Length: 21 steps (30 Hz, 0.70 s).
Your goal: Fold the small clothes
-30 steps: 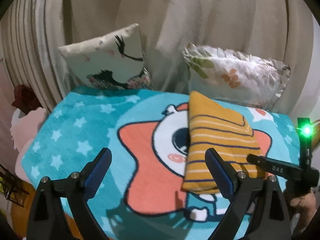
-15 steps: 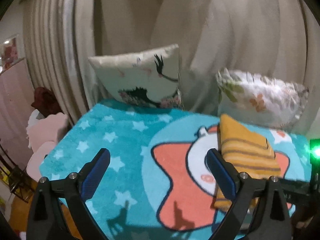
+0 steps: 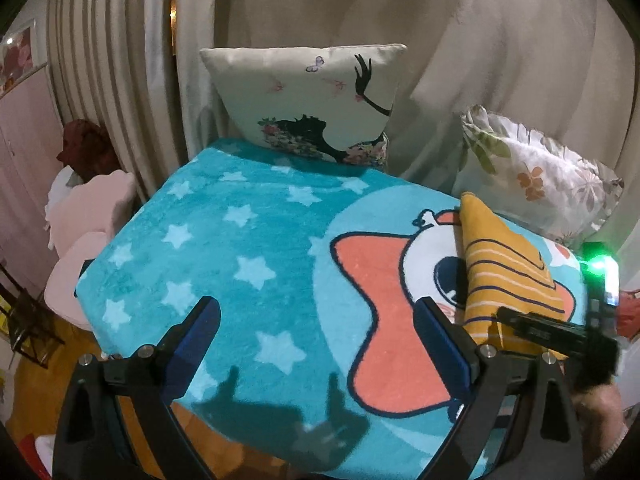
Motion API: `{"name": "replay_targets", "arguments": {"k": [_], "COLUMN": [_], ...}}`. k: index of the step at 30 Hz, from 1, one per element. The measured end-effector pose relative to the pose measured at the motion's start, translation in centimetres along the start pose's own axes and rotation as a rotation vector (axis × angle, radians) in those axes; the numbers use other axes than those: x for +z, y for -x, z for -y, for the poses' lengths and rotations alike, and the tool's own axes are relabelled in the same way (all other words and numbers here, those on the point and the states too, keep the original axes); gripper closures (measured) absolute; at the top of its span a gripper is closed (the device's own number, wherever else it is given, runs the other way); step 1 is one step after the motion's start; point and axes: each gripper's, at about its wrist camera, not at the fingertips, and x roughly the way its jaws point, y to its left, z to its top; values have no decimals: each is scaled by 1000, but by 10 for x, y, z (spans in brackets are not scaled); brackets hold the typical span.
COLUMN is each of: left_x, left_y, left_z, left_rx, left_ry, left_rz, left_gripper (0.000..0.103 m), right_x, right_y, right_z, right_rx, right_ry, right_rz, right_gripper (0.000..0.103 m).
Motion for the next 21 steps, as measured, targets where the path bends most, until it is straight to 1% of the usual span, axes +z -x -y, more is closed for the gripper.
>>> {"name": "replay_targets", "arguments": {"k": [3, 4, 9, 11, 14, 17, 21], "left_x": [-4, -5, -4, -6, -8, -8, -9], "left_y": [2, 1, -3, -5, -8, -10, -17], "left_z": [-4, -5, -3, 1, 11, 21, 38], "left_rx": [-18, -23, -45, -60, -81, -113, -159], "left_ry": [3, 1, -3, -18, -52, -82, -120], "left_rz": [-7, -12, -28, -37, -52, -65, -99], "left_gripper": [6, 6, 6, 6, 6, 6, 6], "right_x": [1, 0, -3, -4, -7, -10, -18], "right_y": [-22, -24, -18, -16, -8, 6, 27], "right_z": [8, 10, 5, 6, 9, 15, 28], "right_rx": [0, 7, -11, -13, -15, -50, -72], "right_ry": [-46, -62, -28, -34, -48, -62, -89], "right_rz": [-60, -68, -65, -64, -46, -3, 36], "right_gripper": [32, 32, 31, 31, 31, 31, 31]}}
